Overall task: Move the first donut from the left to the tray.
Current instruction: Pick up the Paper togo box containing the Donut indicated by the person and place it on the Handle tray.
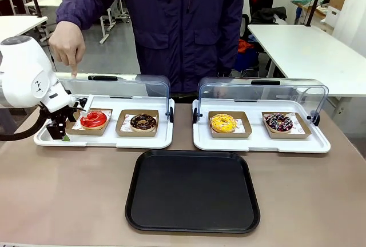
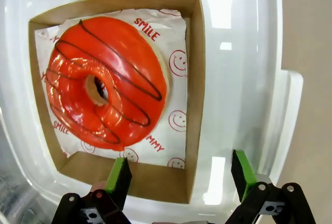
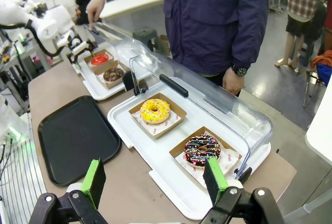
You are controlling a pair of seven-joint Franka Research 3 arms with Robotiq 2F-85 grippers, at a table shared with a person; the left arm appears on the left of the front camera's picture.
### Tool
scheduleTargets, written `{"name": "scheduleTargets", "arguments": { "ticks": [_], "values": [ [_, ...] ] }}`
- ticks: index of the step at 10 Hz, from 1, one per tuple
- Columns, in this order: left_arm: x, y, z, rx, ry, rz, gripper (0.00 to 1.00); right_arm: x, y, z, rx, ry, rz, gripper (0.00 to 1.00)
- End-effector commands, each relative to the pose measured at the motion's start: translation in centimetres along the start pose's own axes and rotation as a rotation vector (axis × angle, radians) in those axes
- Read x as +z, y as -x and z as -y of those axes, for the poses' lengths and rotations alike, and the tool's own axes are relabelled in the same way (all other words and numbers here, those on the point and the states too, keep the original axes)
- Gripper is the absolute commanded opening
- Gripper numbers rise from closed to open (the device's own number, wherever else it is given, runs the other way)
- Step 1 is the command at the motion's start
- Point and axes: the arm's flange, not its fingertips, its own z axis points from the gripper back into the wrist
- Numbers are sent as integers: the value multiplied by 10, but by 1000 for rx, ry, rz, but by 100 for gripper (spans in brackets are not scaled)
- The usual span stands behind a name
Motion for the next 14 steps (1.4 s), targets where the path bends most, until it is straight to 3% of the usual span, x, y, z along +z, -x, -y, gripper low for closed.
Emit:
{"name": "scheduleTargets", "arguments": {
  "ticks": [1,2,3,4,6,7,9,14],
  "values": [
    [-1,-1,-9,0,8,-27,100,0,-3,4,26,-1,25,100],
    [-1,0,-9,-3,17,-32,42,0,-3,4,26,-1,25,100],
    [-1,0,-8,0,18,-38,41,0,-3,4,26,-1,25,100],
    [0,1,-9,5,23,-42,0,0,-3,4,26,-1,25,100],
    [0,0,-8,2,57,-33,0,0,-3,4,26,-1,25,100],
    [1,1,-8,8,59,-33,15,0,-3,4,26,-1,25,100],
    [2,1,-6,14,87,-24,0,0,-3,4,26,-1,25,100],
    [0,2,-8,1,122,-22,0,0,-3,4,26,-1,25,100]
  ]
}}
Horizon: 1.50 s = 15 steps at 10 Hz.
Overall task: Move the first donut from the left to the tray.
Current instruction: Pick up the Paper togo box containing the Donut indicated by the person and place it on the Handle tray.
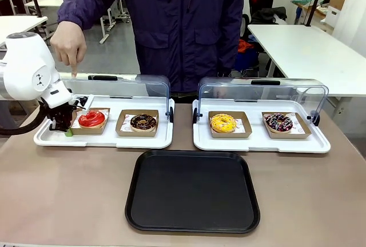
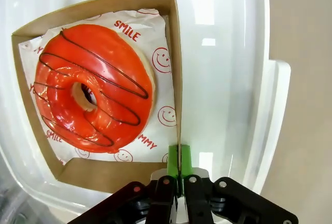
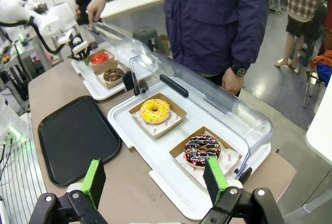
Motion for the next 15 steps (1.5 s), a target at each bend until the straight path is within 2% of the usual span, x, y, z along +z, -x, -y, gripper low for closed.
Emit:
{"name": "scheduleTargets", "arguments": {
  "ticks": [1,2,6,7,10,12,15],
  "values": [
    [-6,1,-4,25,72,86,0,0,-3,4,25,0,25,100],
    [0,0,0,0,0,0,0,0,-3,4,25,0,25,100],
    [0,0,0,0,0,0,0,0,-3,4,25,0,25,100],
    [2,0,-2,4,5,14,2,0,-3,4,25,0,25,100],
    [38,-6,19,26,-84,58,2,0,-3,4,25,0,25,100],
    [63,-21,37,11,-145,96,2,0,-3,4,25,0,25,100],
    [96,-52,69,-7,-189,89,2,0,-3,4,25,0,25,100]
  ]
}}
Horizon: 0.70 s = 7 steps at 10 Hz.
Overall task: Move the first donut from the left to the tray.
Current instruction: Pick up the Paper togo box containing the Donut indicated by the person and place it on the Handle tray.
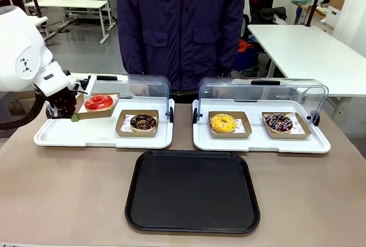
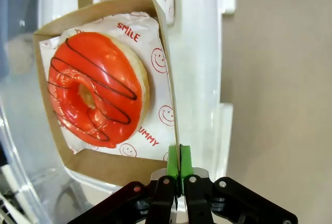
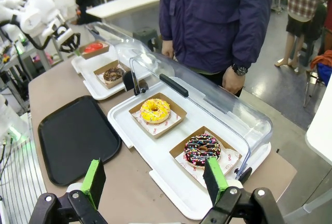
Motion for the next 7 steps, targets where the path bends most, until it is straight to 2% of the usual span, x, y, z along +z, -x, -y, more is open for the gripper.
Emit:
{"name": "scheduleTargets", "arguments": {
  "ticks": [1,7],
  "values": [
    [15,-20,30,12,-20,4,2,0,-3,3,26,0,26,100],
    [16,-106,111,-59,-20,26,2,0,-3,3,26,0,26,100]
  ]
}}
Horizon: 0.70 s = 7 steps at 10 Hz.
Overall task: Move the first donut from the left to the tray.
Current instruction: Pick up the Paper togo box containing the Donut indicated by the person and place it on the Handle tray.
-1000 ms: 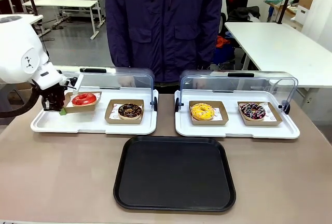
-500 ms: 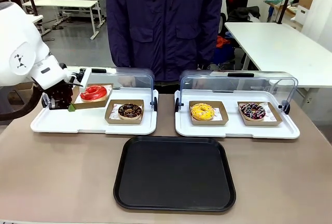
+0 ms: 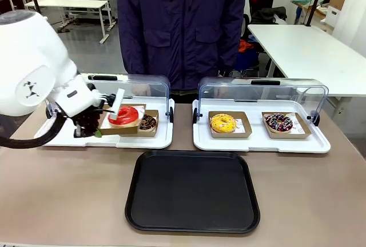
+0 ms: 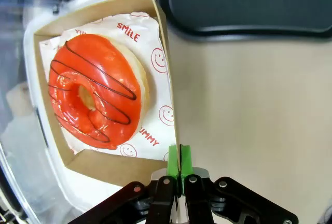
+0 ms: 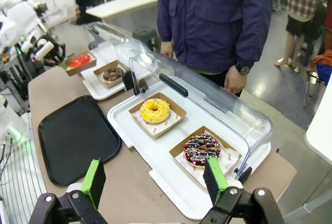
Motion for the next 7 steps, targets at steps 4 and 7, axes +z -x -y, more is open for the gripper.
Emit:
{"name": "scheduleTargets", "arguments": {
  "ticks": [4,7],
  "values": [
    [-29,-59,91,-42,-15,-3,2,0,-3,3,27,0,27,100],
    [-16,-94,39,-66,14,8,2,0,-3,3,27,0,27,100]
  ]
}}
